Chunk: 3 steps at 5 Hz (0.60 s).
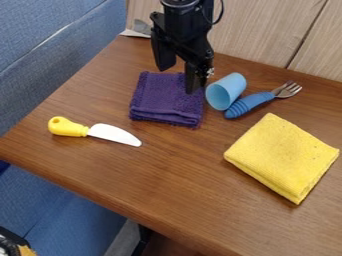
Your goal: Put the sky blue cup to the right side of the yellow knife
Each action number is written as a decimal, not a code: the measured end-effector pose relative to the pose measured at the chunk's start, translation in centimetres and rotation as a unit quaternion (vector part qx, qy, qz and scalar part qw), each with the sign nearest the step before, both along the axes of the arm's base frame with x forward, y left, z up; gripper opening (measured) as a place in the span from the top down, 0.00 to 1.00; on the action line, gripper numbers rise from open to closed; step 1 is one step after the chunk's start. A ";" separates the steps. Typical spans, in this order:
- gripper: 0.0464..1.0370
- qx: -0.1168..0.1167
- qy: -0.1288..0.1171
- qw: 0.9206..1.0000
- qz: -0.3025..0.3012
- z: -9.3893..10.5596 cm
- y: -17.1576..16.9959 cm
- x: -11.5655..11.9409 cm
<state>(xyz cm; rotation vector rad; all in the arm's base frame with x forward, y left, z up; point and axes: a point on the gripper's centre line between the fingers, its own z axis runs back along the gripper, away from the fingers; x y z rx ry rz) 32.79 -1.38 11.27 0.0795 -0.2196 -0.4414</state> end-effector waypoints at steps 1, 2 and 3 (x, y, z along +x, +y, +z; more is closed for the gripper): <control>0.04 -0.002 0.016 1.000 0.003 -1.0 -0.1 -0.1; 0.04 -0.017 0.012 1.000 0.013 -1.4 -0.7 2.4; 0.04 -0.028 0.011 1.000 0.009 -1.6 -1.6 4.3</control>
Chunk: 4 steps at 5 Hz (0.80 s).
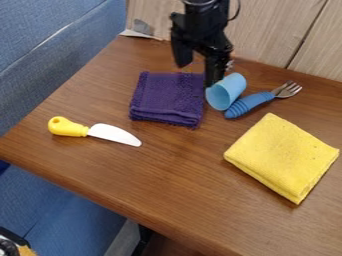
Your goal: Put the sky blue cup to the right side of the yellow knife
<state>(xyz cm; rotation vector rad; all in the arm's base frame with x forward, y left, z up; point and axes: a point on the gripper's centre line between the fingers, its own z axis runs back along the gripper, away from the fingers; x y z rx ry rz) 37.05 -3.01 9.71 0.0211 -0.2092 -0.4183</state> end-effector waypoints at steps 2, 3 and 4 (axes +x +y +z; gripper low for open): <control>0.04 -0.020 0.019 1.000 -0.014 -1.9 -2.0 3.0; 0.04 -0.001 0.038 0.999 -0.019 -3.4 -2.5 2.9; 0.04 0.010 0.050 0.999 -0.017 -4.4 -2.2 3.1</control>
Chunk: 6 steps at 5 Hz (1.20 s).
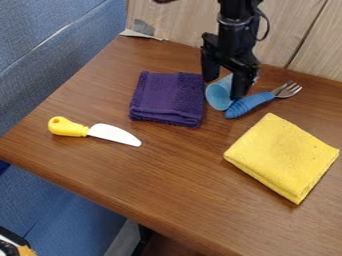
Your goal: Put the sky blue cup to the right side of the yellow knife
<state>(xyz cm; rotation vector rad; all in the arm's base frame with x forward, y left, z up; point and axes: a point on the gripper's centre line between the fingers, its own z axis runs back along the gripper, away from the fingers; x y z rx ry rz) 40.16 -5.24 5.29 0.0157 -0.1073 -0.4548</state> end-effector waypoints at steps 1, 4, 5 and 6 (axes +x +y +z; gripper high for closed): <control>0.09 0.005 0.006 1.000 0.004 -0.8 0.2 0.4; 0.28 0.018 -0.004 1.000 0.018 -1.0 0.4 1.0; 0.28 0.012 -0.005 1.000 0.021 -0.8 0.2 1.1; 0.28 0.008 -0.009 1.000 0.024 0.1 0.1 1.7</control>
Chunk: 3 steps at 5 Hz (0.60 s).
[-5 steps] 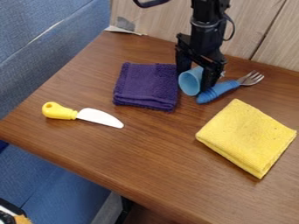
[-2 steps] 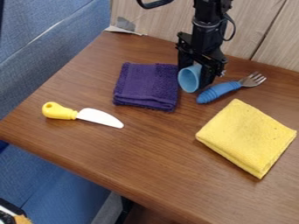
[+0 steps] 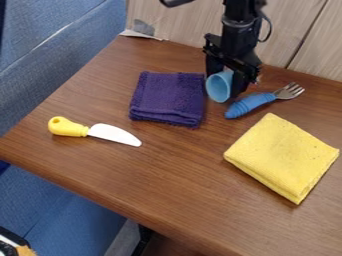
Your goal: Put the sky blue cup to the right side of the yellow knife
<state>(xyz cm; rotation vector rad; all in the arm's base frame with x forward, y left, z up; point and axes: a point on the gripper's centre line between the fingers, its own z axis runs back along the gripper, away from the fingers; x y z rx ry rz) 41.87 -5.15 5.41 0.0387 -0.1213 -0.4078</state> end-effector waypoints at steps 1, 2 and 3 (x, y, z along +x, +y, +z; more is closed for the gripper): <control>0.28 -0.004 -0.003 1.000 0.018 2.1 -0.2 0.5; 0.28 -0.016 -0.042 0.999 0.020 6.0 -0.1 -0.7; 0.28 -0.026 -0.061 0.998 0.012 8.1 0.9 -4.7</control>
